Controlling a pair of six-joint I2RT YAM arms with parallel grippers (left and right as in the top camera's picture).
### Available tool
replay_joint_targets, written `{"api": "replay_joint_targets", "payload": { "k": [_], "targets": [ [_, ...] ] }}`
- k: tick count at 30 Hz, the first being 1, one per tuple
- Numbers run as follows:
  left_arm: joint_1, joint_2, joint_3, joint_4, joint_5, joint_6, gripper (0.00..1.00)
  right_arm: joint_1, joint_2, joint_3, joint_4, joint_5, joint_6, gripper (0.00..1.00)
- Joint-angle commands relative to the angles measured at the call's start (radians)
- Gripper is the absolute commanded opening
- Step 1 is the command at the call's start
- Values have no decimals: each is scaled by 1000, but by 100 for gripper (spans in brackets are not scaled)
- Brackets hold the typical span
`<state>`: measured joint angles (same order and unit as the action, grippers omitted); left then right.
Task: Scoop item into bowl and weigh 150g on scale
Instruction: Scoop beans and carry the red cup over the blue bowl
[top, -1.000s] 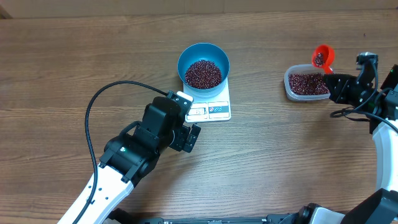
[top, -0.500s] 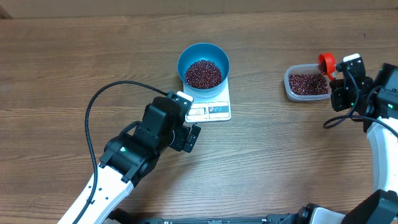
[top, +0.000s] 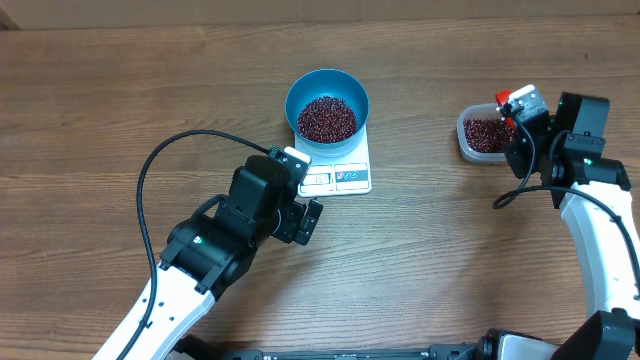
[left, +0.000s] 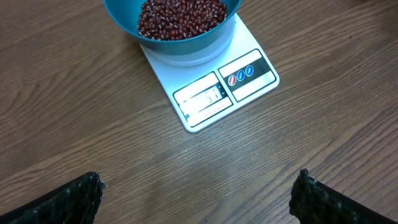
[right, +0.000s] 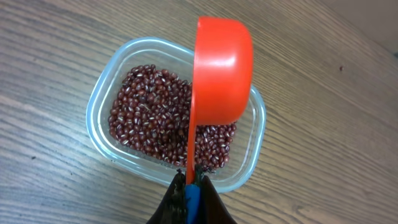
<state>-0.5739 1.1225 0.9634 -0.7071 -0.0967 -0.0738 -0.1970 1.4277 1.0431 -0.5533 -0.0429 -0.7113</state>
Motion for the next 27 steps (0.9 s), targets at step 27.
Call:
{"api": "replay_joint_targets", "payload": {
  "k": [27],
  "targets": [
    [4,3,0,4,12,18,100,472,3,14,286,-391,312,4]
  ]
}}
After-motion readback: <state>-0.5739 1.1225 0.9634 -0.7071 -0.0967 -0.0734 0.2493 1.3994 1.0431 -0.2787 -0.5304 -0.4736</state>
